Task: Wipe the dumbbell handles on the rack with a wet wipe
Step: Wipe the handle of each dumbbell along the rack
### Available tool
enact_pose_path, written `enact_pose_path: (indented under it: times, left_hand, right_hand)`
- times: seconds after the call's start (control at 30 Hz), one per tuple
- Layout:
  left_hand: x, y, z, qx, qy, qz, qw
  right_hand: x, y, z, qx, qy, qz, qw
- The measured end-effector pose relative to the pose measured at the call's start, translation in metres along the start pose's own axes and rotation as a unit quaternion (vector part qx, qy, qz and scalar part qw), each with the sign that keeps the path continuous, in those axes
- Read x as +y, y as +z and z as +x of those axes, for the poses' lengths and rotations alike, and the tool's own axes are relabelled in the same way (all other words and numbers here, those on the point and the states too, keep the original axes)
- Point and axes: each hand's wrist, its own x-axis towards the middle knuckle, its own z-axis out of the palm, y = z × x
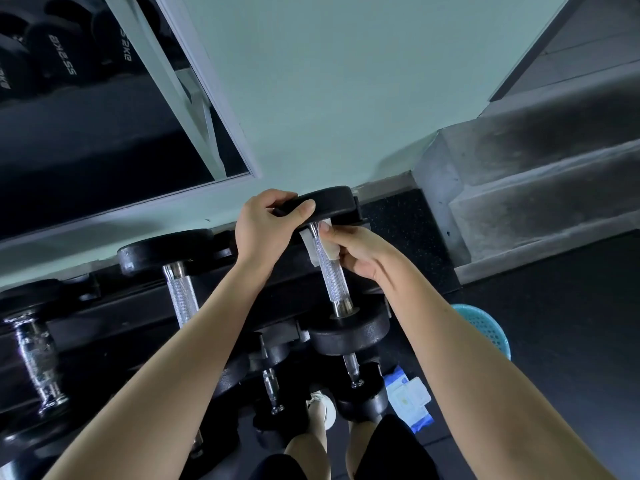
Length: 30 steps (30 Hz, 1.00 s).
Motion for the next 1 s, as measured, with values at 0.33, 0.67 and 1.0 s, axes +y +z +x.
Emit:
enact_pose_path:
  times: [0.33,0.67,1.0]
  left_hand:
    - [0.002,-0.001,0.0,0.001,-0.01,-0.017,1.0]
    - [0.002,-0.002,0.002,-0.001,-0.003,0.001,1.0]
    - [0.003,0.0,-0.002,0.004,-0.006,0.0,1.0]
  right_hand:
    - [0.036,-0.023,-0.037,-0.009,0.018,-0.272,0.962]
    - [0.045,0.003,-0.071,0.074,-0.039,-0.512,0.855]
    - [0.052,0.005,-0.059,0.186,-0.049,-0.298,0.935]
